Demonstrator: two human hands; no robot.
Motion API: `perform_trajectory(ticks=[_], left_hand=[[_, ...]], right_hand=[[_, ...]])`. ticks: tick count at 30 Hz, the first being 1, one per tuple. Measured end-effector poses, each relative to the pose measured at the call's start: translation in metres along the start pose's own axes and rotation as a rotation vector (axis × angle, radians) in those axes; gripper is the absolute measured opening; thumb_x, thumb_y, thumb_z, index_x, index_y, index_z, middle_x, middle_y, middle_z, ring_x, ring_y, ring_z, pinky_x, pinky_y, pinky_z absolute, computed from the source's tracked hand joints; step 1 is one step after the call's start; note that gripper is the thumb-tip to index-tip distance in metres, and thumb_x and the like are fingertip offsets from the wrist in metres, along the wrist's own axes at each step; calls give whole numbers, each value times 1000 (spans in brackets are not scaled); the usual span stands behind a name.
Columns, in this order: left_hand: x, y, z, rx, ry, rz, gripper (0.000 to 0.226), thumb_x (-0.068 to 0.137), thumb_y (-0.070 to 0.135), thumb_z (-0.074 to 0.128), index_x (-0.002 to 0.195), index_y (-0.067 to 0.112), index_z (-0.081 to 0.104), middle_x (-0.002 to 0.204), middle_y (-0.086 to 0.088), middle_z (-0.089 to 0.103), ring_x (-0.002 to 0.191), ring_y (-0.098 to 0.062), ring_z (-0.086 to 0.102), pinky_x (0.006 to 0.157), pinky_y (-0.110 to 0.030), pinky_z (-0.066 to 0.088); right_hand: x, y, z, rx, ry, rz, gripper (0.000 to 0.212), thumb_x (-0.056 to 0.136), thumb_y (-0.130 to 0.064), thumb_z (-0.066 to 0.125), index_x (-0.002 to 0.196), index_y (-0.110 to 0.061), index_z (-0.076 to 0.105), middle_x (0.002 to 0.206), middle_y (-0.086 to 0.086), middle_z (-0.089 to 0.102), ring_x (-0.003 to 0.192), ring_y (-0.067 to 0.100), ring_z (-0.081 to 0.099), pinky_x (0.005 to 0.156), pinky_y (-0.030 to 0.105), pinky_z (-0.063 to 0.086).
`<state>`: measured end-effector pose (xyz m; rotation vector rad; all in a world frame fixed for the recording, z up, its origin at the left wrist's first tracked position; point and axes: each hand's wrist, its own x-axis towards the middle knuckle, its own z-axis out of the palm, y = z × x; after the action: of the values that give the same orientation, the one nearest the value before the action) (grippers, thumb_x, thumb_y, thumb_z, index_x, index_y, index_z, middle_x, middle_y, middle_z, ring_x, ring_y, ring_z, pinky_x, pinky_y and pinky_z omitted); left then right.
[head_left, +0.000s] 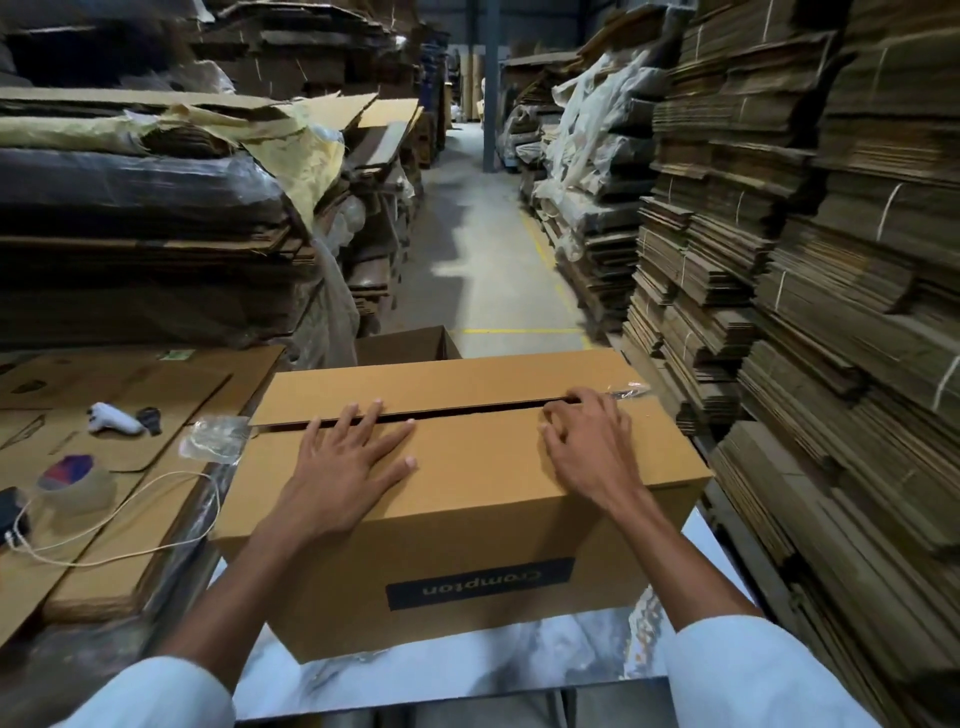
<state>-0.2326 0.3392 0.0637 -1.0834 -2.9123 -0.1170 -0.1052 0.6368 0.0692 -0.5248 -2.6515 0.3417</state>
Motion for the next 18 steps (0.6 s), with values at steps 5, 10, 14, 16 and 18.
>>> perform_trajectory(ticks=[5,10,14,16,18], left_hand=[[-1,1,2,-11,14,4,67,89,80,-2,152,58,1,165,11,-18,154,-19,-17,123,-56,-8],[-2,5,2,-23,23,-8,64,92,77,4,153,57,4,167,11,-14,154,-18,-16,122,-53,-10],[-3,5,0,-25,21,-3,65,94,75,5,155,54,6,168,9,-11,155,-19,-13,123,-53,-7],[-4,6,-1,-26,25,1,65,94,75,5,155,53,5,168,10,-11,155,-19,-13,123,-53,-7],[-6,6,0,-28,32,1,64,95,74,6,155,53,5,168,10,-11,155,-18,-13,123,-53,-7]], right_hand=[[12,42,-13,-136,91,117,33,102,-39,47,118,-18,67,122,7,60,114,23,49,103,44,37],[31,41,-15,-64,175,291,35,93,-43,68,105,-11,59,94,7,64,92,28,59,86,48,51],[44,34,-19,-72,120,385,32,91,-38,75,80,-9,66,81,11,67,83,31,63,79,47,55],[49,32,-21,-51,86,416,28,91,-30,75,77,-8,67,80,12,68,82,31,64,78,47,57],[52,30,-25,-61,68,435,20,92,-19,72,77,-8,67,79,10,66,79,30,64,77,48,59]])
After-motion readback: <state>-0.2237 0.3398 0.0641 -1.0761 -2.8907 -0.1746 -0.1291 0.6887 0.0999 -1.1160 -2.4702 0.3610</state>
